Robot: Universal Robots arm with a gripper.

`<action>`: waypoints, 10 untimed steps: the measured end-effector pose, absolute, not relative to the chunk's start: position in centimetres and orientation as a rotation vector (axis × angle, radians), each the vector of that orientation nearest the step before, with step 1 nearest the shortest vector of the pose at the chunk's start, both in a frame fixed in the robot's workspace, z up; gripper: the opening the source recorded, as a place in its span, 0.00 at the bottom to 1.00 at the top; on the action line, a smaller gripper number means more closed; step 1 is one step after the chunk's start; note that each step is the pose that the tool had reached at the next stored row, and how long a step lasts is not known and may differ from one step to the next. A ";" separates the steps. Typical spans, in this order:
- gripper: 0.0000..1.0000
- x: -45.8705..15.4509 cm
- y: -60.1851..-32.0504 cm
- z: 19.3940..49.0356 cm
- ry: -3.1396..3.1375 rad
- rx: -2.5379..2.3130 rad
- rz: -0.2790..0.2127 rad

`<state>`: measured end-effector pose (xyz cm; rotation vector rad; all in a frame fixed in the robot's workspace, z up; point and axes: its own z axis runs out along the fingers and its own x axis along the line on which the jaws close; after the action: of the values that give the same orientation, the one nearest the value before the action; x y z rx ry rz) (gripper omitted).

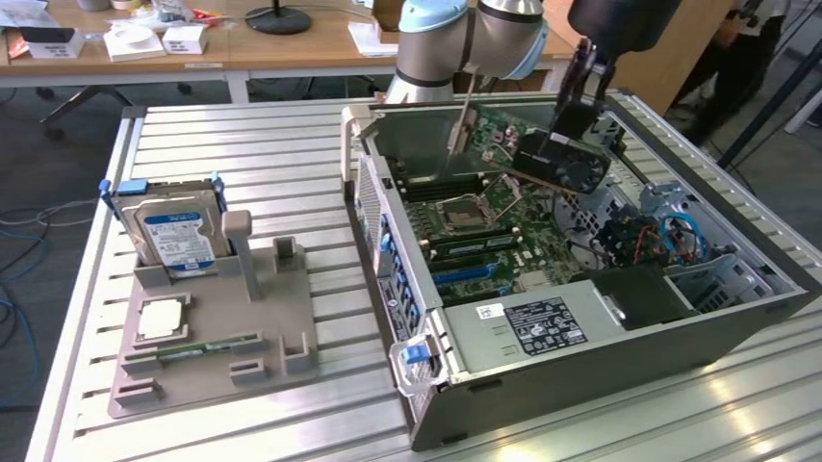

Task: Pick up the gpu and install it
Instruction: 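Insert the gpu into the slot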

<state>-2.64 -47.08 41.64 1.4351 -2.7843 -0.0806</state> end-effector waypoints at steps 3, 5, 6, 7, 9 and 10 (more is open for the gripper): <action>0.27 -2.6 -47.1 41.6 -2.743 1.509 -0.080; 0.27 -2.6 -47.1 41.6 -2.715 1.558 -0.080; 0.27 -2.6 -47.1 41.6 -2.699 1.584 -0.080; 0.27 -2.6 -47.1 41.6 -2.684 1.608 -0.080; 0.27 -2.6 -47.1 41.6 -2.654 1.656 -0.079; 0.27 -2.6 -47.1 41.6 -2.639 1.679 -0.079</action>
<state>-2.64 -47.07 41.61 1.6792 -2.6389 -0.0790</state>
